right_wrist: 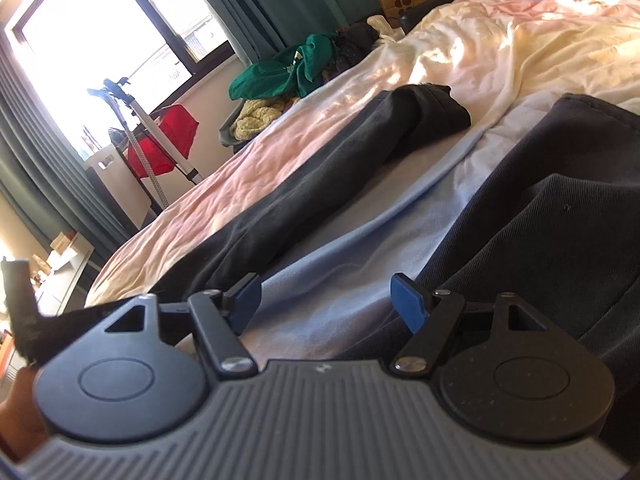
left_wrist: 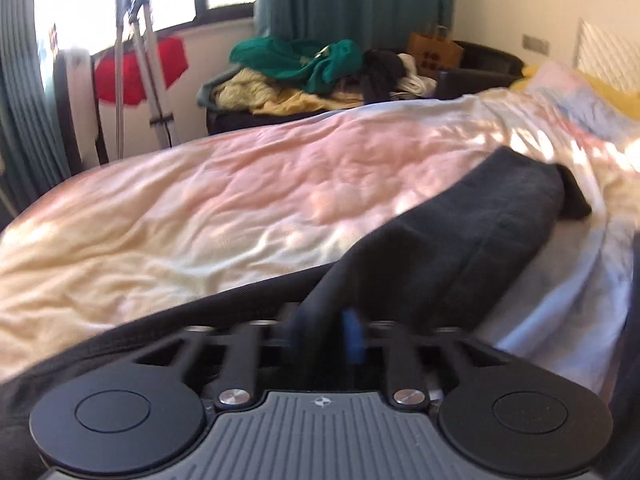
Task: Fold clothes
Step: 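Grasp the sweatpants fabric with the left gripper and lift it toward the right gripper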
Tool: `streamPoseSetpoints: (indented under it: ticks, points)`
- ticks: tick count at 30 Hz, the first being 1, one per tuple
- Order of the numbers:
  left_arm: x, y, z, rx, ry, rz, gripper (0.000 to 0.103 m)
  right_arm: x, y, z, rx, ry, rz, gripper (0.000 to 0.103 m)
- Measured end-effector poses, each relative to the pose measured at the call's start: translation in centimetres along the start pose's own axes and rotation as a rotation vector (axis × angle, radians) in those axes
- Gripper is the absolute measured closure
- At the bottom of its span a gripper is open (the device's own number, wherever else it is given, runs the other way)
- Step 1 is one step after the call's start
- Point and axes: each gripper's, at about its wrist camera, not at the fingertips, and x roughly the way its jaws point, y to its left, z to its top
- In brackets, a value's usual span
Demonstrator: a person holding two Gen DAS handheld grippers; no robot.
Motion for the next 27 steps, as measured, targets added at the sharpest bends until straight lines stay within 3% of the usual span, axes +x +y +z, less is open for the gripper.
streamPoseSetpoints:
  ticks: [6, 15, 17, 22, 27]
  points:
    - [-8.9, -6.5, -4.9, 0.237, -0.153, 0.078, 0.1, -0.9, 0.4, 0.1, -0.019, -0.021, 0.005, 0.029]
    - [-10.2, -10.0, -13.8, 0.133, -0.188, 0.136, 0.097, -3.5, 0.2, 1.0, -0.011, -0.028, 0.029, 0.029]
    - [-9.9, -10.0, -14.2, 0.13, -0.196, 0.141, 0.096, -3.4, 0.7, 1.6, -0.032, -0.015, 0.028, 0.029]
    - [-9.7, -8.4, -14.6, 0.037, -0.223, 0.084, 0.095, 1.5, 4.8, 4.9, -0.197, -0.024, 0.016, 0.029]
    - [-9.4, -7.0, -15.2, -0.05, -0.231, 0.02, 0.095, 14.1, 8.4, 7.7, -0.343, 0.061, -0.151, 0.031]
